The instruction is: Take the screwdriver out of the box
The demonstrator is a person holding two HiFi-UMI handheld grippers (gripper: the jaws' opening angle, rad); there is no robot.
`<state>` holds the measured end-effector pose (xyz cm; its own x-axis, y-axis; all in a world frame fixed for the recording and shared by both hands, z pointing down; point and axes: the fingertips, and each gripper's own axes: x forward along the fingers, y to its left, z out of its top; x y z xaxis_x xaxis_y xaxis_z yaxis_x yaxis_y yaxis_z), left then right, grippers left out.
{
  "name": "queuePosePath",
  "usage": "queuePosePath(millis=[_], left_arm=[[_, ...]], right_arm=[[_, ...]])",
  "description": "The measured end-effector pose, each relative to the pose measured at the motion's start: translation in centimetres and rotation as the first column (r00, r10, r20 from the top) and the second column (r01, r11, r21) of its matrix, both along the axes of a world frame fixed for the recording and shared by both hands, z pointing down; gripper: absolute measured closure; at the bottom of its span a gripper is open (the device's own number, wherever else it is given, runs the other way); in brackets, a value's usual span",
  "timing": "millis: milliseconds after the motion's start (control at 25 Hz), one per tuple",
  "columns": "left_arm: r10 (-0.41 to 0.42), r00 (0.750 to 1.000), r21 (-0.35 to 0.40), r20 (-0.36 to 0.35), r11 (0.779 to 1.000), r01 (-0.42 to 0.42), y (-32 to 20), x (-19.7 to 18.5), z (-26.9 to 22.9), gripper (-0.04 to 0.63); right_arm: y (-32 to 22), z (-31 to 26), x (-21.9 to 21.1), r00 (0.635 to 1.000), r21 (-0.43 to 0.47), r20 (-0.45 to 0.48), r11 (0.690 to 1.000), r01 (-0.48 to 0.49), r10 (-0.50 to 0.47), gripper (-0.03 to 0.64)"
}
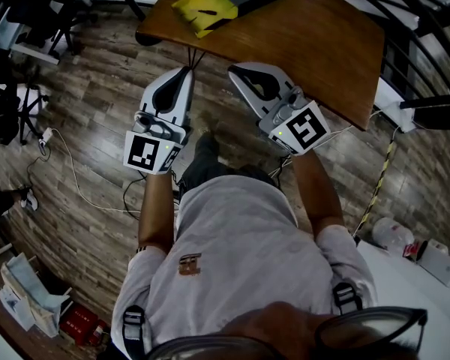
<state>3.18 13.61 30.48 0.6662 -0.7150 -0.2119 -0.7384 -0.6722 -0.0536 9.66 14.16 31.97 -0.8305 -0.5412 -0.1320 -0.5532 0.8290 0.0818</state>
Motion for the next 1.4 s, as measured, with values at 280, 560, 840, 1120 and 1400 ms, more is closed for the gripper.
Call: queuePosePath(millis=[280, 560, 840, 1120, 1400], left_arm=[[0.006, 1.000, 0.004, -0.001, 1.000, -0.006, -7.7, -2.3, 0.2, 0.577], [0.020, 1.000, 0.000, 0.005, 1.000, -0.020, -15.9, -5.3, 0.1, 0.577], [0.053, 0.998, -0.012, 0.013, 0.999, -0.053, -24.8, -9.1, 0.4, 0.577], [0.082, 0.996, -0.015, 0.017, 0.997, -0.082, -32.1, -12.3, 0.8, 0.577], [0.115, 0.993, -0.039, 0.028, 0.993, -0.114, -36.2, -13.8, 2.3, 0.577]], right_arm=[[-7.7, 0.2, -2.2, 0.999, 0.001, -0.036, 1.000, -0.015, 0.015, 0.584], [-16.2, 0.6, -4.5, 0.995, -0.014, -0.085, 0.999, -0.049, 0.047, 0.585], [-25.9, 1.5, -7.9, 0.987, -0.037, -0.142, 0.996, -0.083, 0.077, 0.584], [-33.7, 2.5, -11.4, 0.975, -0.030, -0.204, 0.995, -0.100, 0.092, 0.584], [-38.4, 5.7, -12.8, 0.947, -0.111, -0.308, 0.985, -0.133, 0.093, 0.583]])
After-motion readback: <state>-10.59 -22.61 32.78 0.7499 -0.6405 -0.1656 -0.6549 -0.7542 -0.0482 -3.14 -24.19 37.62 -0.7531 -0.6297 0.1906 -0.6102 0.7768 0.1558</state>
